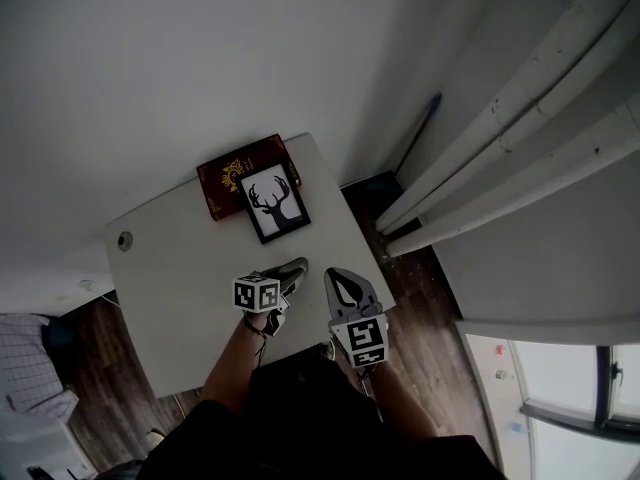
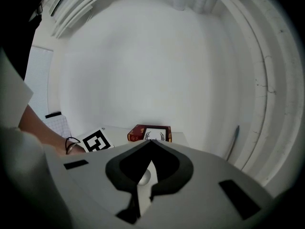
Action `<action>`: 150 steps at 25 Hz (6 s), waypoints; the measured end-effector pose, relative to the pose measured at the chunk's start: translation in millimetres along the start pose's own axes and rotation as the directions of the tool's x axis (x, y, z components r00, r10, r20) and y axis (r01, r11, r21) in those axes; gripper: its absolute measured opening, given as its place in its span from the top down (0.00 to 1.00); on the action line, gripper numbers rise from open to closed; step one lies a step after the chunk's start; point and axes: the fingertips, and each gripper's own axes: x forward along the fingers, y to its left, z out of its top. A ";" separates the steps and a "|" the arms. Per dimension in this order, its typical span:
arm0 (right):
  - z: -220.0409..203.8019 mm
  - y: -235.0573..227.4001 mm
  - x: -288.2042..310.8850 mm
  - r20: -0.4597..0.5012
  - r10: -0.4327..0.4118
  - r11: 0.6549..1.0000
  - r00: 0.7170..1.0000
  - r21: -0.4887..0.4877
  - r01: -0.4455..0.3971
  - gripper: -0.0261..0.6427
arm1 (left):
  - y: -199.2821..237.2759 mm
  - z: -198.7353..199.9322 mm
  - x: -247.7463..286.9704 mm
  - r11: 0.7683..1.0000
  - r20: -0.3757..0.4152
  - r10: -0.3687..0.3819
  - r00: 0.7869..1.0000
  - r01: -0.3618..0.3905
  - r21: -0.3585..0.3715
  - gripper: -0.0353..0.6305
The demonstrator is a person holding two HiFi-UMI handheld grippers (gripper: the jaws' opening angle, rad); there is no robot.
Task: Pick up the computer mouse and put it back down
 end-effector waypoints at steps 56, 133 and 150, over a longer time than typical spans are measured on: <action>-89.0 3.4 63.5 -0.234 0.059 0.985 0.971 0.170 -0.019 0.93 | 18.1 7.8 -1.8 0.958 0.013 0.213 0.977 -0.212 0.193 0.56; -1.0 182.4 -72.3 0.077 0.041 0.999 0.996 -0.014 -0.040 0.93 | -122.1 -34.5 -286.0 0.842 0.602 0.293 0.742 -0.499 0.205 0.94; 35.5 214.3 -133.6 0.151 0.056 0.989 0.987 -0.146 -0.034 0.93 | -157.4 -47.1 -333.7 0.850 0.689 0.259 0.677 -0.499 0.170 0.94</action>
